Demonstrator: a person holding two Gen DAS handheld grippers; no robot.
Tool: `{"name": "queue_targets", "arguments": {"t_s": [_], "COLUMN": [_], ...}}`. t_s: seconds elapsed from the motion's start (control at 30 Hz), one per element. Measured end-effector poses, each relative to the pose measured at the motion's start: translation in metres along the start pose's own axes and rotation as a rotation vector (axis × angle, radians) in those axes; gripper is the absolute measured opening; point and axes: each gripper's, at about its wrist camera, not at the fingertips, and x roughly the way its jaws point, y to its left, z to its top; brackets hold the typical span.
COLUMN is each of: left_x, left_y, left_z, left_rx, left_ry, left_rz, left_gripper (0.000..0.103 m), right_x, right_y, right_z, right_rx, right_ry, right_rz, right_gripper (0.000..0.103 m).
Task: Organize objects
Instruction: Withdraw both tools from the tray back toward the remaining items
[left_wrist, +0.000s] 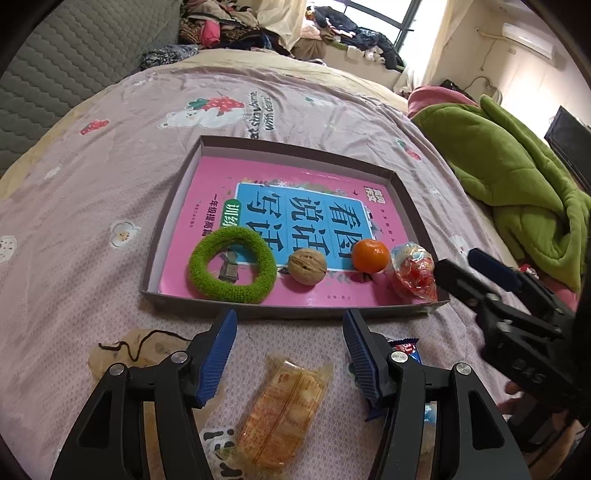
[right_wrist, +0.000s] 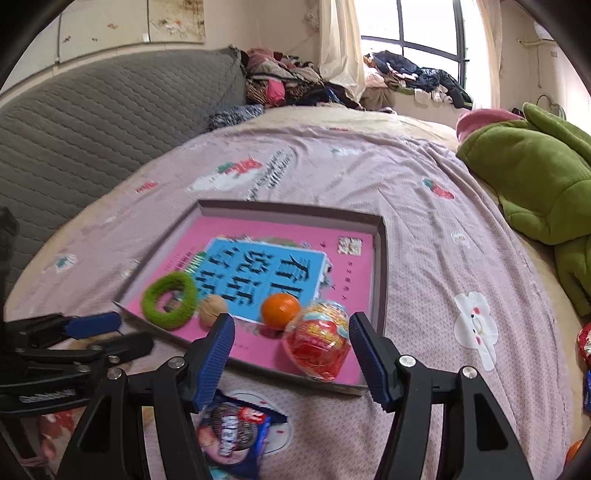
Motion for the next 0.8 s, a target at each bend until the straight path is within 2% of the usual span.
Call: {"name": "queue_targets", "arguments": {"t_s": [0.3,0.5,0.8], "left_x": [-0.029,-0.053,-0.083], "left_y": [0.001,-0.002,-0.004], "left_z": [0.003,0.002,-0.004], "left_rx": [-0.002,0.023,0.051], "left_ry": [-0.058,-0.112,-0.17], "left_rz": [-0.01,0.004,0.023], "left_gripper": [0.064,0.064,0.064], "right_x": [-0.047,-0.073,-0.103], "right_y": [0.001,0.005,0.02], "right_z": [0.008,0.01,0.01], "right_rx": [0.027,0.013,-0.009], "right_ry": [-0.069,-0.119,-0.167], "right_rz": [0.087,0.068,0.087], "right_gripper": [0.065,0.065,0.065]}}
